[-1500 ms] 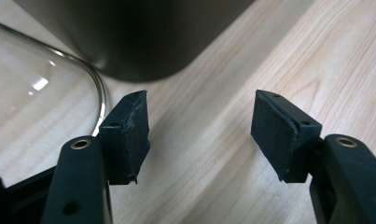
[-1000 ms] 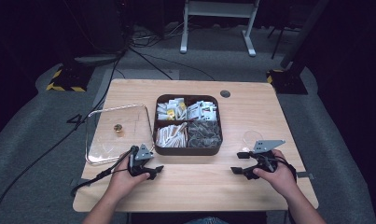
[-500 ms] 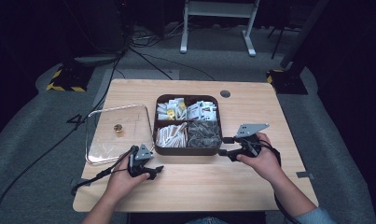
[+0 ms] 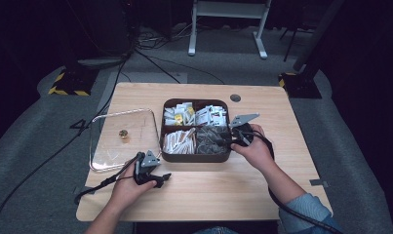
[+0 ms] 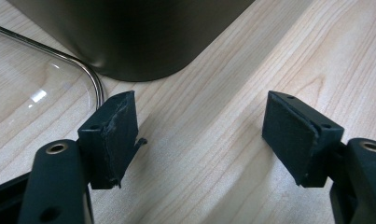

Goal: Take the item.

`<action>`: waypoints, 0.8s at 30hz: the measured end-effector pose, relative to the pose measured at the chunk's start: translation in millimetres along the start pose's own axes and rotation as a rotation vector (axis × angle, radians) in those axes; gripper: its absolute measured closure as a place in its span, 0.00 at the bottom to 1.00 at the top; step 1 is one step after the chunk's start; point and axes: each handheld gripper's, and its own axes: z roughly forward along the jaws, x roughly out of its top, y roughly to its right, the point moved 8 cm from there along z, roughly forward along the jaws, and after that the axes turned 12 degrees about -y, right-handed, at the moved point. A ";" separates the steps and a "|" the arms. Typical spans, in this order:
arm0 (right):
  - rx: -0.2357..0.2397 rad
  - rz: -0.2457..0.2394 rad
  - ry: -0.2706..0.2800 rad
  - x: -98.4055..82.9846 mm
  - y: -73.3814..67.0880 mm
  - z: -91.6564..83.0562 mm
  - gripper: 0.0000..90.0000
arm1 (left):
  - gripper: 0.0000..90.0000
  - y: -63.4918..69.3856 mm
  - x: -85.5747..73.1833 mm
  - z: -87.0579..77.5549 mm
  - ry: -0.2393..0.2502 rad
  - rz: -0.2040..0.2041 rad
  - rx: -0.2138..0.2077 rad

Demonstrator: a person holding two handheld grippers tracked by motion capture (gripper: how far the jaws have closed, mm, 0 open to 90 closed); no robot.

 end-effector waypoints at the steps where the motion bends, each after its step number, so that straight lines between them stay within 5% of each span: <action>1: -0.006 0.000 -0.002 2.4 0.9 2.9 0.64 | 0.30 0.0 0.0 0.0 0.000 0.000 0.000; 7: -0.029 0.003 -0.001 15.4 3.5 18.9 0.62 | 0.30 0.0 0.0 0.0 0.000 0.001 0.000; 15: -0.019 -0.001 -0.072 16.0 0.7 44.2 0.58 | 0.30 0.0 0.0 0.0 -0.001 0.001 0.000; 24: -0.028 -0.034 -0.099 14.5 -3.1 45.9 0.80 | 0.30 0.1 -0.1 0.0 -0.001 0.001 0.000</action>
